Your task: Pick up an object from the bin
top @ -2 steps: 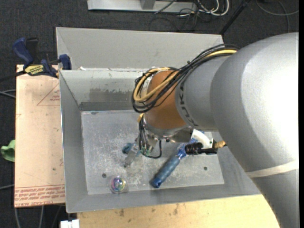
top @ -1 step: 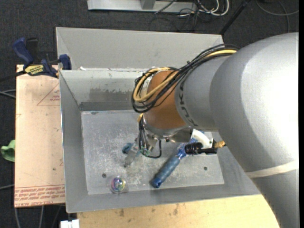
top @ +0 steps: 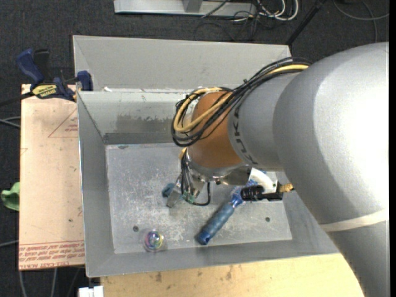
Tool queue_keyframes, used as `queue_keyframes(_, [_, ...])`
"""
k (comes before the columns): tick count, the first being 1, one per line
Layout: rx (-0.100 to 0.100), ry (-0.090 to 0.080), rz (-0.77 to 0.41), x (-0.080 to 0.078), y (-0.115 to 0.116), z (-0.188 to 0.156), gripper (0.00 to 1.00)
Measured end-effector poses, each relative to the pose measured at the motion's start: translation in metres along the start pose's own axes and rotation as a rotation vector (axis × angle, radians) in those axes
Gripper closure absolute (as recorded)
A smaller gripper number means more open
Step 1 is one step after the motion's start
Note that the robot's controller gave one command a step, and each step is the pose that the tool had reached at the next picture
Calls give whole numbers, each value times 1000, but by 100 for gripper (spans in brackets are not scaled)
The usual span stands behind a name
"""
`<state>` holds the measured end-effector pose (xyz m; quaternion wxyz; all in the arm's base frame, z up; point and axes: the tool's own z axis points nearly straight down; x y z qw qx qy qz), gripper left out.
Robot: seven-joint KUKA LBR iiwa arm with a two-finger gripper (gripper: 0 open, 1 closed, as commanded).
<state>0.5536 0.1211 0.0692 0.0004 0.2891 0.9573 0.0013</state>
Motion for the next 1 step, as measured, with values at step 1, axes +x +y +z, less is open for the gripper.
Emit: queue_keyframes(1, [-3, -4, -3, -1, 1, -63, 100])
